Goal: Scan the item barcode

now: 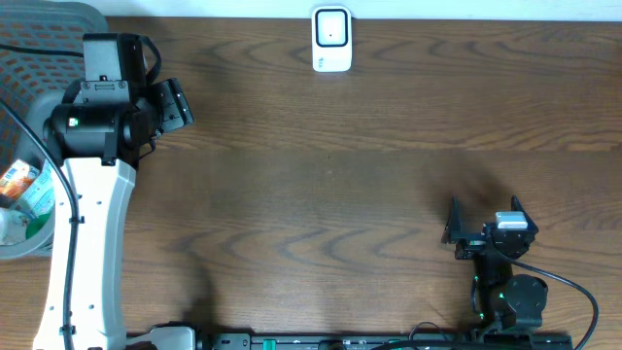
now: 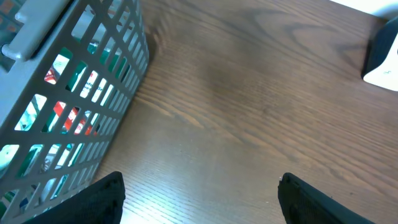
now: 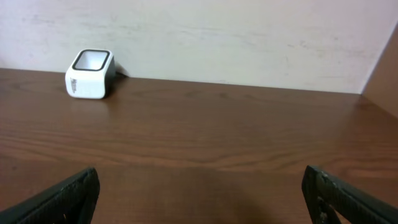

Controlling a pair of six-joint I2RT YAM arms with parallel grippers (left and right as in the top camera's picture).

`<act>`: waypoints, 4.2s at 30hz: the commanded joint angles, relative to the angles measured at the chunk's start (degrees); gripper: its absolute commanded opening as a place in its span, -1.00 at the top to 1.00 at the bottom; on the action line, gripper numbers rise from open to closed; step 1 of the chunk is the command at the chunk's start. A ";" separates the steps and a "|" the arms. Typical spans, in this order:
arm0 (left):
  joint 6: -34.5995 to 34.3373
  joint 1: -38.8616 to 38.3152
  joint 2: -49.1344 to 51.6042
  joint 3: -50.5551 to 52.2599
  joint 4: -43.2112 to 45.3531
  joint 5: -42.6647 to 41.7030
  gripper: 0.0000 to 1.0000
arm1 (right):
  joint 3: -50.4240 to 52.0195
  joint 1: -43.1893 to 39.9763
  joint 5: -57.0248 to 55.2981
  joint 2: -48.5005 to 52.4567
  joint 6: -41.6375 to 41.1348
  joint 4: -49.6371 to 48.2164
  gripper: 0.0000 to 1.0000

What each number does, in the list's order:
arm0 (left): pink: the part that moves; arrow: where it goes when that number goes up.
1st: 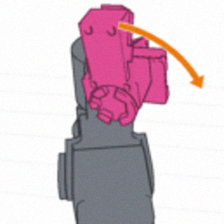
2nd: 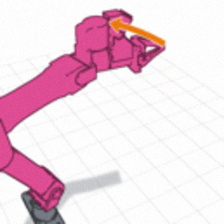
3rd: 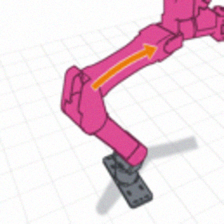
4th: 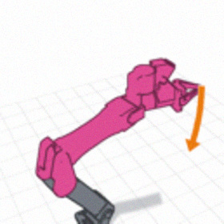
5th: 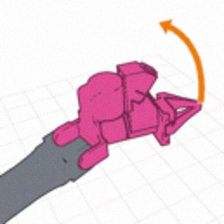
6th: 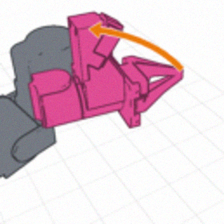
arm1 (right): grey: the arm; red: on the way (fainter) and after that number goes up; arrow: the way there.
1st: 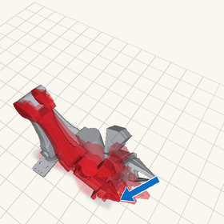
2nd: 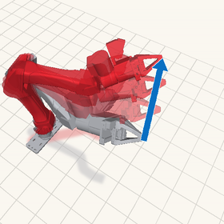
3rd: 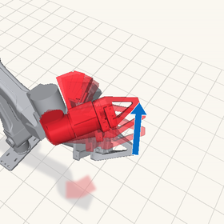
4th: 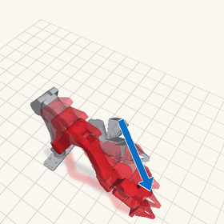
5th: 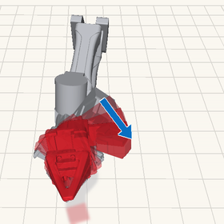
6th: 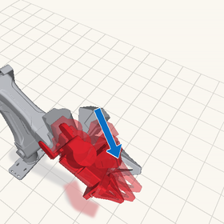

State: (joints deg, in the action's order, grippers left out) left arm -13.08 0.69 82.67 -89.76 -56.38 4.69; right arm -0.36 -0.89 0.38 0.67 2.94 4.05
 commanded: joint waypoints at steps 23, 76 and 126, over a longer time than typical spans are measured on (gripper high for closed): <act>0.52 0.24 0.37 -1.07 -0.11 0.55 -0.64 | 0.07 0.17 -0.31 -0.35 -0.11 0.24 -0.99; 0.48 0.24 0.37 -1.07 -0.02 0.52 -0.64 | 0.07 0.17 -0.31 -0.33 -0.11 0.26 -0.99; 0.50 0.24 0.39 -1.07 0.59 0.52 -0.64 | 0.07 0.46 -0.31 -0.28 -0.11 0.24 -0.98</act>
State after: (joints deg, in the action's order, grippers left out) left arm -13.08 0.69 82.67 -89.76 -55.90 4.69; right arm -0.36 -0.89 0.38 0.67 2.94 4.05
